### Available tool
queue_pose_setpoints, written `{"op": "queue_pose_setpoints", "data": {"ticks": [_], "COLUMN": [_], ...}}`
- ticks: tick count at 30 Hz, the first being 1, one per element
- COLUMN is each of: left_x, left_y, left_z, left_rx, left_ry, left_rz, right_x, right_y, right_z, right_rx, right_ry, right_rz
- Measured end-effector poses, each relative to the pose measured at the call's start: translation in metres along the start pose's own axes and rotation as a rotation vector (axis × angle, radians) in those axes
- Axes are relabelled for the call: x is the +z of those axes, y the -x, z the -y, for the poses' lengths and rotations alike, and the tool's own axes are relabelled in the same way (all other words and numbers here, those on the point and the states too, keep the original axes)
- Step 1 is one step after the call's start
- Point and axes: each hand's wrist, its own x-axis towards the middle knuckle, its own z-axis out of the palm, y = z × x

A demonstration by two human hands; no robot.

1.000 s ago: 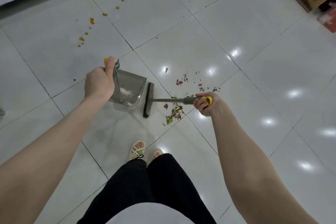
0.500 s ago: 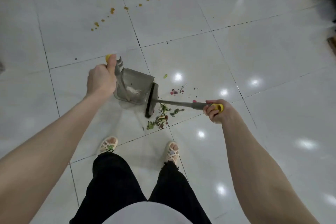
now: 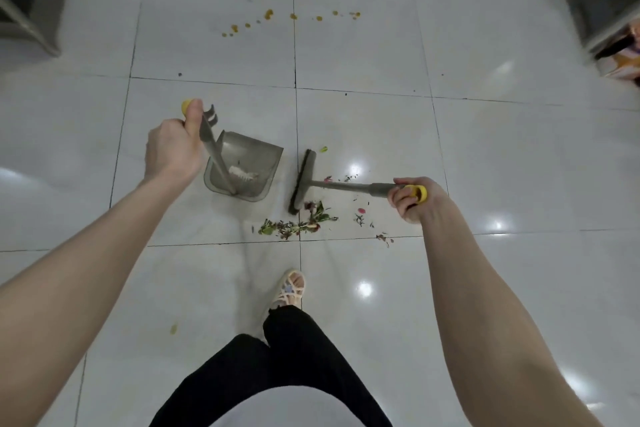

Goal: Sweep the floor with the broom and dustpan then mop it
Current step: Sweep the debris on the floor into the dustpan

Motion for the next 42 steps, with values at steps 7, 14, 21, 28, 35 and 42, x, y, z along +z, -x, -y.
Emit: {"op": "queue_pose_setpoints", "data": {"ticks": [7,14,21,28,35,42], "left_x": [-0.023,-0.038,-0.032,-0.003,0.049,0.103], "left_y": [0.045,0.096,0.141,0.174,0.201,0.236], "left_z": [0.045,0.081,0.107,0.085,0.030,-0.042], "left_rx": [-0.045,-0.054,-0.100,-0.180,-0.236,-0.331], "left_ry": [0.026,0.011,0.015,0.035,0.034,0.105], "left_rz": [-0.087,-0.111,-0.128,-0.139,-0.189,-0.267], "right_x": [0.033,0.038,0.013,-0.021,-0.074,-0.132], "right_y": [-0.010,-0.031,-0.032,-0.034,-0.020,0.000], "right_z": [-0.042,-0.111,-0.147,-0.121,-0.029,0.076], "right_rx": [0.029,0.076,0.155,0.140,0.122,0.076], "right_ry": [0.027,0.016,0.132,0.277,0.377,0.448], "right_rz": [0.084,0.141,0.128,0.031,0.009,-0.023]}}
